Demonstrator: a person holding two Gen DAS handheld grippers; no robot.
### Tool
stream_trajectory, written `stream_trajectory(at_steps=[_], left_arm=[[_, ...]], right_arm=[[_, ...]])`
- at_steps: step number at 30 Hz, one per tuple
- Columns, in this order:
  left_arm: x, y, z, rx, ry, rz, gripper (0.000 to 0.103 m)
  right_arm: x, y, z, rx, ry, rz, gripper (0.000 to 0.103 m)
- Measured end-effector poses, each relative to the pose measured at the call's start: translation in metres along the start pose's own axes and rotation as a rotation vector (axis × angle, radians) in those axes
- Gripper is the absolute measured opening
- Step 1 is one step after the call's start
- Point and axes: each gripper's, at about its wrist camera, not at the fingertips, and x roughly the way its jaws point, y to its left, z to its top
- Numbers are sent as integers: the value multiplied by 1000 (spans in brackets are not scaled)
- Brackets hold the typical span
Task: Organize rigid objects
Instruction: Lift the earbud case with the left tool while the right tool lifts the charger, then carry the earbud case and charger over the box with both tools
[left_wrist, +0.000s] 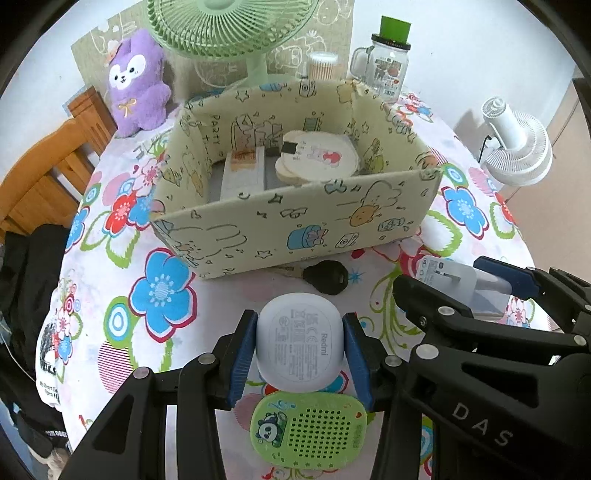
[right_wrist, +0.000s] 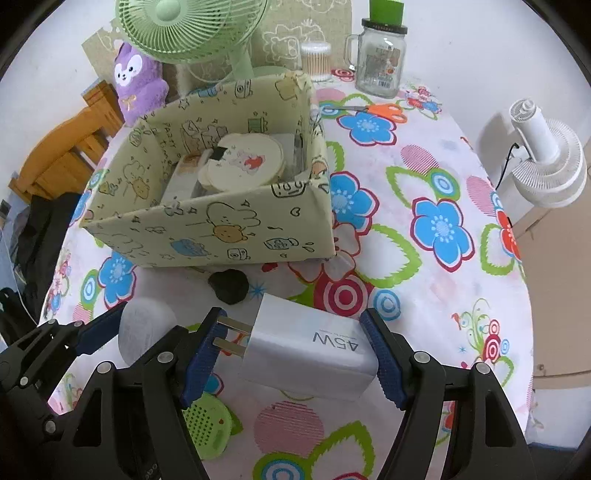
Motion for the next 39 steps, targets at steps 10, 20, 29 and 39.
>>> stream_trajectory(at_steps=[10, 20, 29, 39], left_arm=[[-23, -1, 4, 13, -29, 9, 48], [-46, -6, 11, 30, -62, 16, 48], [-63, -5, 22, 39, -94, 29, 48], [-68, 0, 33, 42, -108, 37, 48]], right_arm=[[-26, 3, 3, -6, -30, -1, 76], [-52, 2, 7, 3, -64, -3, 76], [-72, 7, 17, 5, -95, 5, 76], [-77, 13, 29, 3, -108, 13, 76]])
